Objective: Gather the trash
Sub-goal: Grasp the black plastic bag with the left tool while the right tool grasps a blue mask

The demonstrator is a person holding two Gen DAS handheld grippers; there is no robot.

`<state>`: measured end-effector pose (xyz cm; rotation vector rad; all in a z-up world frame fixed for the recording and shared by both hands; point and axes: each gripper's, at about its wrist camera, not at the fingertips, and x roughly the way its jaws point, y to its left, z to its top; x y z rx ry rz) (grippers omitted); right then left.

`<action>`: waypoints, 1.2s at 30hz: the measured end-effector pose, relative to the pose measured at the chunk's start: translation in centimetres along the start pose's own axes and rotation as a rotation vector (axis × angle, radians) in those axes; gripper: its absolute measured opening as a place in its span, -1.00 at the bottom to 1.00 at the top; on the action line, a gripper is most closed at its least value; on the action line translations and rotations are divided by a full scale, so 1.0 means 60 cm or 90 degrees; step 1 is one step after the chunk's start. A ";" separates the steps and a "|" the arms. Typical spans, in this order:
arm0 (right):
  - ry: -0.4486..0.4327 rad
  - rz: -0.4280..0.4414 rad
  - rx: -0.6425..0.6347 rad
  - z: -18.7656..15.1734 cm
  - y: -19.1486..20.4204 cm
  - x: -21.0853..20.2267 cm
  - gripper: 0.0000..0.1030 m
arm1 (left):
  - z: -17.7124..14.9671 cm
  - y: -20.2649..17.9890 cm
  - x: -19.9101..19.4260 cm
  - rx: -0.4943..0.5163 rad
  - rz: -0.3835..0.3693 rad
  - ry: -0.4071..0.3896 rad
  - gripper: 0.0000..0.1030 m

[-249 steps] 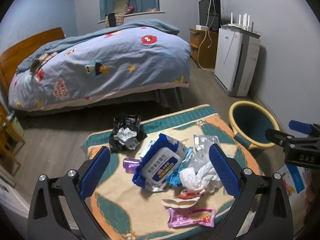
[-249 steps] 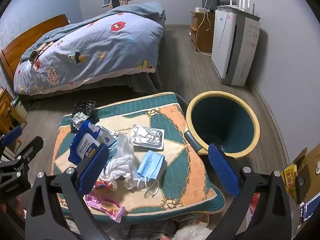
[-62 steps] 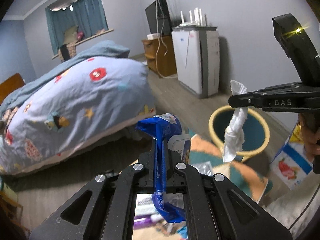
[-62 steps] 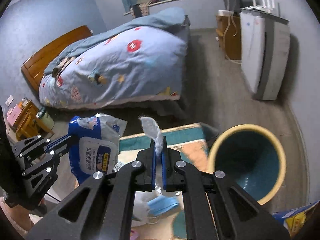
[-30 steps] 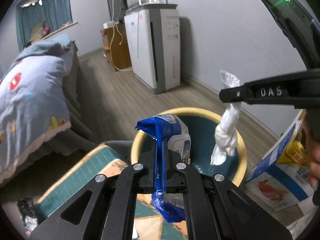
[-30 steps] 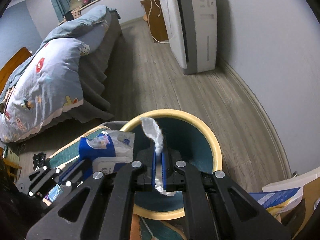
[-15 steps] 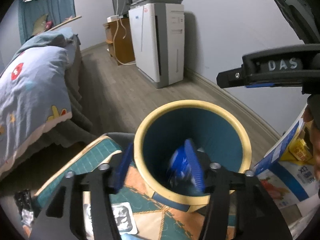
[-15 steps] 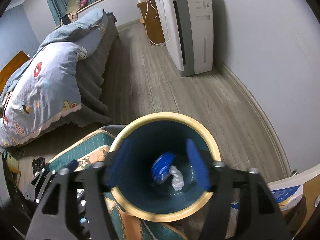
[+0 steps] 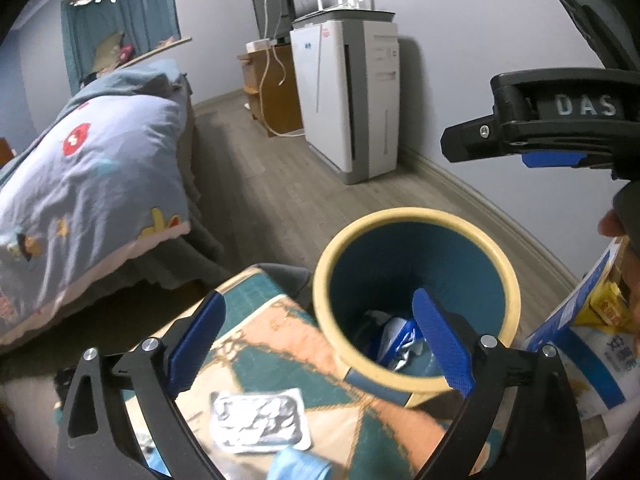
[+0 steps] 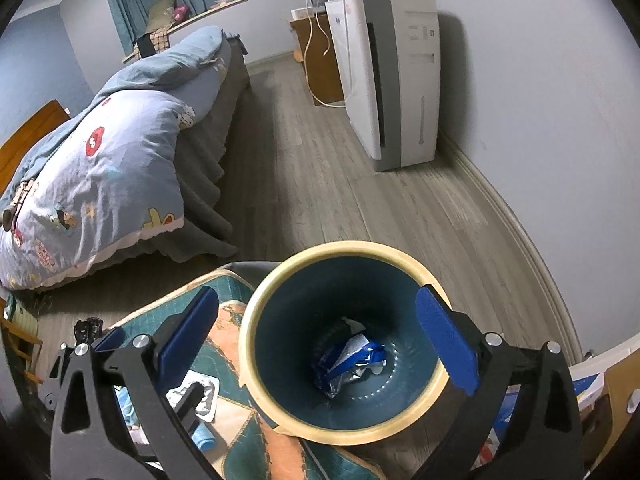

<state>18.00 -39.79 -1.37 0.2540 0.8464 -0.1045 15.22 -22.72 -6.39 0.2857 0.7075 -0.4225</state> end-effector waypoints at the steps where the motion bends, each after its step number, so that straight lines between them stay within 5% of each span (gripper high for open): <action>1: -0.001 0.004 0.000 0.001 0.004 -0.002 0.89 | 0.001 0.009 -0.013 0.000 0.003 0.000 0.82; 16: -0.001 0.050 -0.049 -0.011 0.103 -0.017 0.89 | -0.045 0.210 -0.192 -0.078 0.126 -0.014 0.85; 28: 0.079 0.095 -0.126 -0.086 0.223 0.023 0.89 | -0.146 0.380 -0.219 -0.188 0.207 0.026 0.85; 36: 0.120 0.092 -0.187 -0.125 0.305 0.066 0.89 | -0.196 0.451 -0.205 -0.183 0.256 0.069 0.86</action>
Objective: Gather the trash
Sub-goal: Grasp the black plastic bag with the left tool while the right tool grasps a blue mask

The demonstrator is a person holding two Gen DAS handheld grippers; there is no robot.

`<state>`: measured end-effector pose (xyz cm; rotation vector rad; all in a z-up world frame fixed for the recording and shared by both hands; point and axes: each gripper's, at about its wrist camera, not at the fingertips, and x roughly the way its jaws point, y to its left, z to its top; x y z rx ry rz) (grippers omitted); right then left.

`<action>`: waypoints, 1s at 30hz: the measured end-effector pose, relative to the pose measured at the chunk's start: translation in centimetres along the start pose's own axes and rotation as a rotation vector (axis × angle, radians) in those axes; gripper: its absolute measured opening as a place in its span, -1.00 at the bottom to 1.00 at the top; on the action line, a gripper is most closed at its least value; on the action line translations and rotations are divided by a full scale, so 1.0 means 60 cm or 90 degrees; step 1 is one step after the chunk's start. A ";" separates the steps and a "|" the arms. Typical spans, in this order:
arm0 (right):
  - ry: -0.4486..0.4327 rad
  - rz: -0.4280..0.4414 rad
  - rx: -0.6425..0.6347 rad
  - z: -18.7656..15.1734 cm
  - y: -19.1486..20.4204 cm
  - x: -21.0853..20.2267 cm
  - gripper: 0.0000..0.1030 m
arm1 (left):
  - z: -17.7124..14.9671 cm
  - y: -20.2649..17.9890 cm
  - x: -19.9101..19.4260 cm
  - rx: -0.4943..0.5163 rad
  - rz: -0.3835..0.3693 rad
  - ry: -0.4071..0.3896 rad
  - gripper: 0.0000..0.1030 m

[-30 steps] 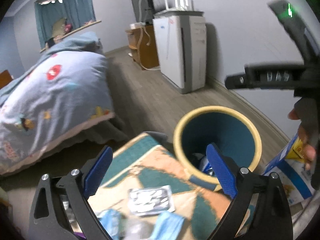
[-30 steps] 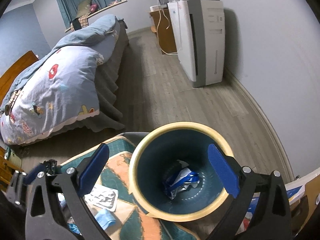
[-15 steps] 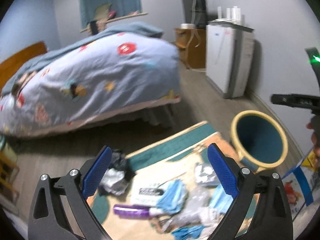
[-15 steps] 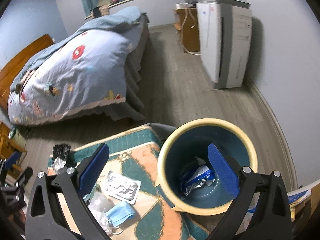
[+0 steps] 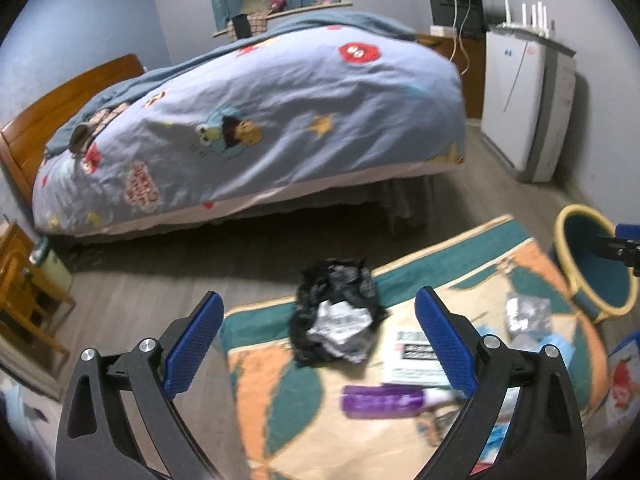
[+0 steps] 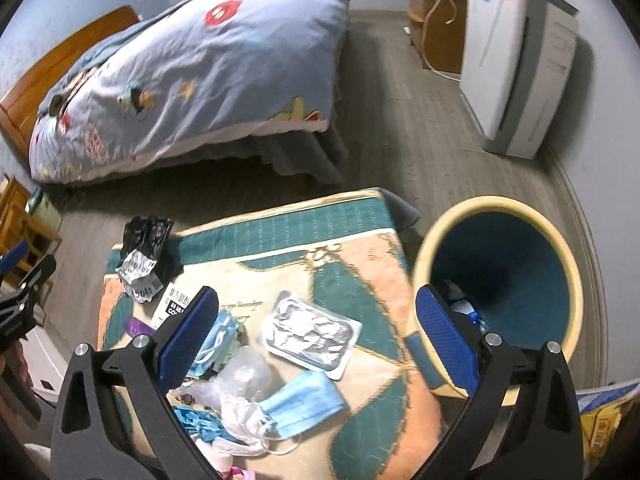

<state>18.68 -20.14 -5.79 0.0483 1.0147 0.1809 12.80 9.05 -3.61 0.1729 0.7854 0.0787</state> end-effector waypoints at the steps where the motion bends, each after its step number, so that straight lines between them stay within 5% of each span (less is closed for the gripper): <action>1: 0.006 0.000 -0.007 -0.001 0.008 0.008 0.89 | -0.004 0.010 0.015 0.002 0.004 0.010 0.86; 9: 0.063 -0.006 -0.021 0.002 0.022 0.077 0.89 | -0.016 0.050 0.114 -0.050 0.001 0.084 0.86; 24: 0.163 0.071 -0.051 -0.039 0.111 0.163 0.88 | -0.033 0.016 0.216 -0.018 -0.022 0.162 0.86; 26: 0.176 0.079 -0.058 -0.045 0.125 0.173 0.85 | -0.034 0.017 0.225 -0.019 -0.021 0.169 0.86; 30: 0.213 0.075 -0.069 -0.060 0.141 0.200 0.48 | -0.037 0.018 0.240 -0.017 -0.024 0.183 0.85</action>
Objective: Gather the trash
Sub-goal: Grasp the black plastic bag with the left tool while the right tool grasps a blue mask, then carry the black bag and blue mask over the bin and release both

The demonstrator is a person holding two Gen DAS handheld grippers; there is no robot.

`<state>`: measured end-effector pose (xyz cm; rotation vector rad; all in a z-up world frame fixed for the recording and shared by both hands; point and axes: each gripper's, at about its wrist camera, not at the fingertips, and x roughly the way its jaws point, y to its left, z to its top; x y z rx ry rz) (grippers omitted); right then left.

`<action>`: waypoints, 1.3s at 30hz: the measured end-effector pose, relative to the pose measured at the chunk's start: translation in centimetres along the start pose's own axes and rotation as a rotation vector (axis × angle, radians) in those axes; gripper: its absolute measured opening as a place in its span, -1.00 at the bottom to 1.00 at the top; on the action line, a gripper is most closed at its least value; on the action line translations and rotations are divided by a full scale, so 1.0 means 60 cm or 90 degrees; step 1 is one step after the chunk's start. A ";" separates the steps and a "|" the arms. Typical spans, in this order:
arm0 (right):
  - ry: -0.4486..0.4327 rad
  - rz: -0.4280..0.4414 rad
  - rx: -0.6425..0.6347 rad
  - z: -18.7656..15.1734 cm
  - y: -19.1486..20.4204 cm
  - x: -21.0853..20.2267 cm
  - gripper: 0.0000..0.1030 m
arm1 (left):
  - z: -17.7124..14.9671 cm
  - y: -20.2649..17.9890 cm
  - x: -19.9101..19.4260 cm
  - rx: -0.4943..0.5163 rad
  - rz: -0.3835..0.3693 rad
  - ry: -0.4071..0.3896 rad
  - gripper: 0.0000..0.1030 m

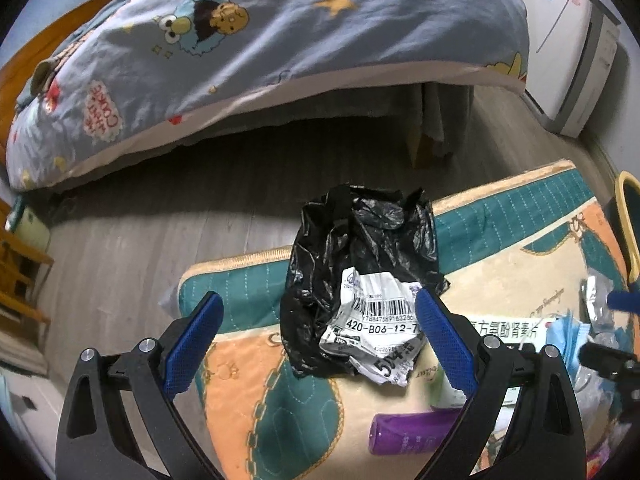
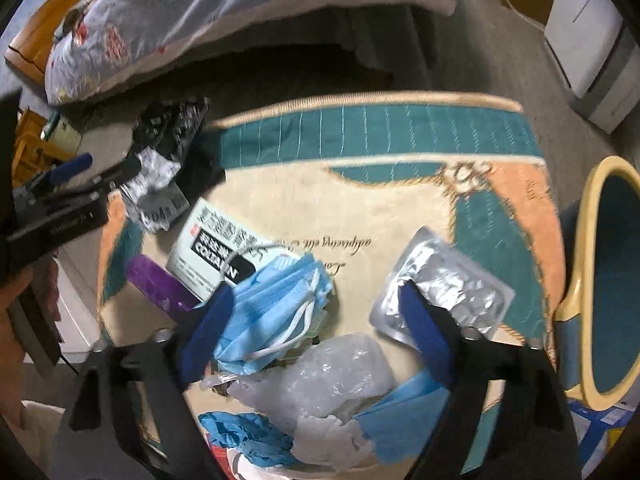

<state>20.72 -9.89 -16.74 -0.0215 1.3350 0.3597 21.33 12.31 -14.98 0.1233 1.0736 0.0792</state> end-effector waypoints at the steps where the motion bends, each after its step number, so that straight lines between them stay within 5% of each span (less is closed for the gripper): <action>1: 0.010 0.003 0.003 -0.001 0.001 0.008 0.32 | 0.000 0.000 0.005 0.002 0.001 0.005 0.85; 2: 0.027 0.008 0.010 -0.002 -0.002 0.020 0.21 | 0.000 0.001 0.009 0.003 0.000 0.010 0.85; 4: 0.047 0.027 0.030 -0.004 -0.008 0.031 -0.46 | -0.001 0.000 0.021 0.005 -0.004 0.027 0.82; 6: 0.045 0.038 0.045 -0.001 -0.013 0.029 -0.58 | -0.003 -0.003 0.031 0.006 -0.017 0.047 0.67; 10: 0.018 0.044 0.047 0.006 -0.015 0.006 -0.73 | -0.007 -0.014 0.048 0.012 -0.067 0.096 -0.02; 12: 0.008 0.044 0.044 0.006 -0.015 -0.005 -0.73 | -0.006 -0.021 0.044 0.022 -0.064 0.096 -0.14; 15: -0.009 0.046 0.038 0.009 -0.016 -0.022 -0.74 | 0.000 -0.028 0.030 0.038 -0.054 0.085 -0.77; 39: -0.181 0.083 0.096 0.011 -0.108 -0.192 -0.73 | 0.040 -0.093 -0.158 0.034 -0.127 -0.108 -0.85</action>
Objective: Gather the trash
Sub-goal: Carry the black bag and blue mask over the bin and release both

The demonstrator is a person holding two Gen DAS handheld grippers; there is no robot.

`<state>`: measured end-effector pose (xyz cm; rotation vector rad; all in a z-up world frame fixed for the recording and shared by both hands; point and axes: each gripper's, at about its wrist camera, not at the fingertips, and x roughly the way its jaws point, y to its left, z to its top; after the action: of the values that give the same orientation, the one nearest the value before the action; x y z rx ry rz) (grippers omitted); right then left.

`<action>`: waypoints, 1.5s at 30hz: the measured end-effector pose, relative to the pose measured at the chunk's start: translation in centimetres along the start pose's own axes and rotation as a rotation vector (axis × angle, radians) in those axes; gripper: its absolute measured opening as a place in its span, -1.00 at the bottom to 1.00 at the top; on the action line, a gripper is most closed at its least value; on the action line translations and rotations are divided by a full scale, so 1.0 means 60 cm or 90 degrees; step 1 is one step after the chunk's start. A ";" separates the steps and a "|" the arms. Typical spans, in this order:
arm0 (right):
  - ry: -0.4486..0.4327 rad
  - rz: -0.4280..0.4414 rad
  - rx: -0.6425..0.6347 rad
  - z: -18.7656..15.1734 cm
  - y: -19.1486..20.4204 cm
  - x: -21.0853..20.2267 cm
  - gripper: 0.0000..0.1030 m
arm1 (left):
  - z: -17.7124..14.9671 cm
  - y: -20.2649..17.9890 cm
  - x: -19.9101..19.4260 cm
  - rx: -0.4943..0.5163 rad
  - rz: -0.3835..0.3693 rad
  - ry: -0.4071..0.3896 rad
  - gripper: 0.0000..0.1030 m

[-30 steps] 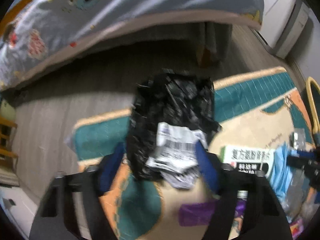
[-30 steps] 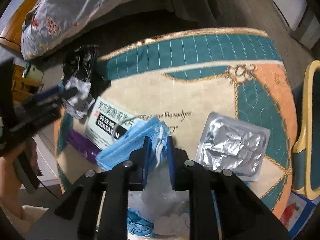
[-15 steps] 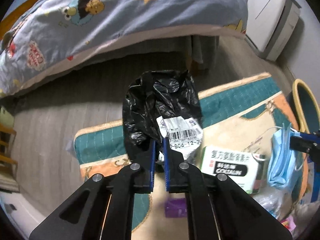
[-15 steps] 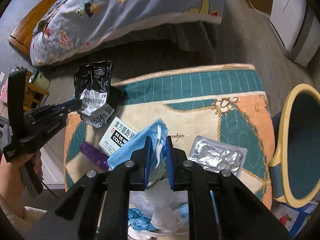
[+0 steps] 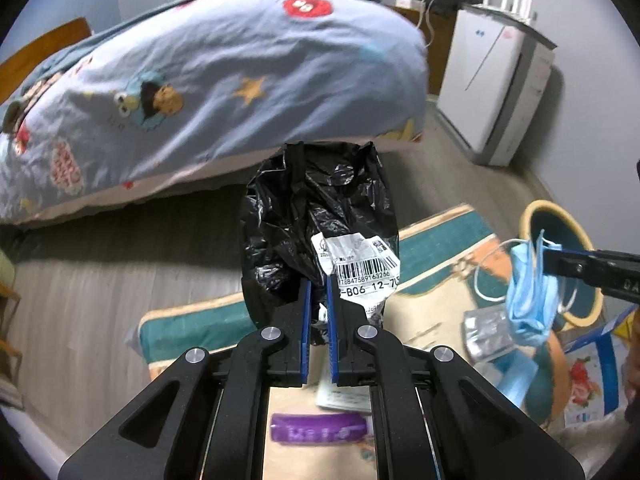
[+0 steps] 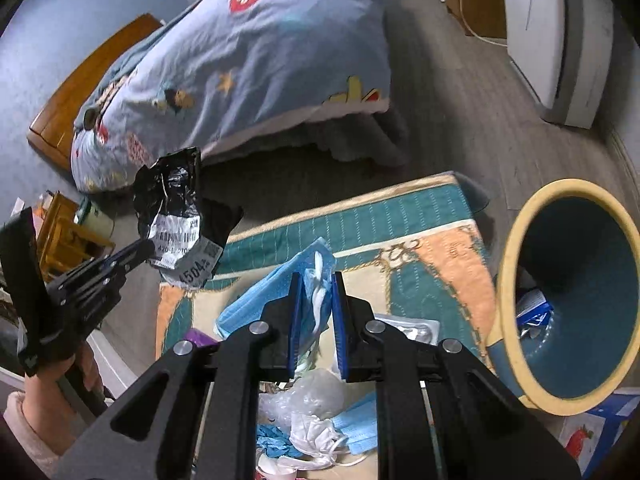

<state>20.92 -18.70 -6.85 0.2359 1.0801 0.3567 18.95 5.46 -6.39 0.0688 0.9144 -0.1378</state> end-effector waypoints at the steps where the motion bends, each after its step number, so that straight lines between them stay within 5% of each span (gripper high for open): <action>1: -0.009 -0.004 -0.001 0.002 -0.003 -0.009 -0.74 | 0.002 -0.008 -0.004 0.003 -0.003 -0.004 -0.85; 15: -0.100 -0.069 0.031 0.009 -0.096 -0.123 -0.73 | 0.026 -0.127 -0.054 0.055 -0.046 -0.059 -0.85; 30: -0.165 -0.168 0.101 -0.014 -0.242 -0.239 -0.73 | 0.033 -0.321 -0.065 0.138 -0.116 -0.095 -0.84; 35: -0.160 -0.241 0.102 -0.018 -0.286 -0.244 -0.73 | 0.016 -0.387 -0.048 0.162 -0.156 -0.080 -0.84; 45: -0.116 -0.296 0.166 -0.037 -0.380 -0.218 -0.73 | -0.026 -0.484 0.009 0.233 -0.173 -0.033 -0.84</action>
<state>17.28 -44.77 -5.36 0.2347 0.9649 -0.2210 13.76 -23.12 -7.82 0.2795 0.8347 -0.5565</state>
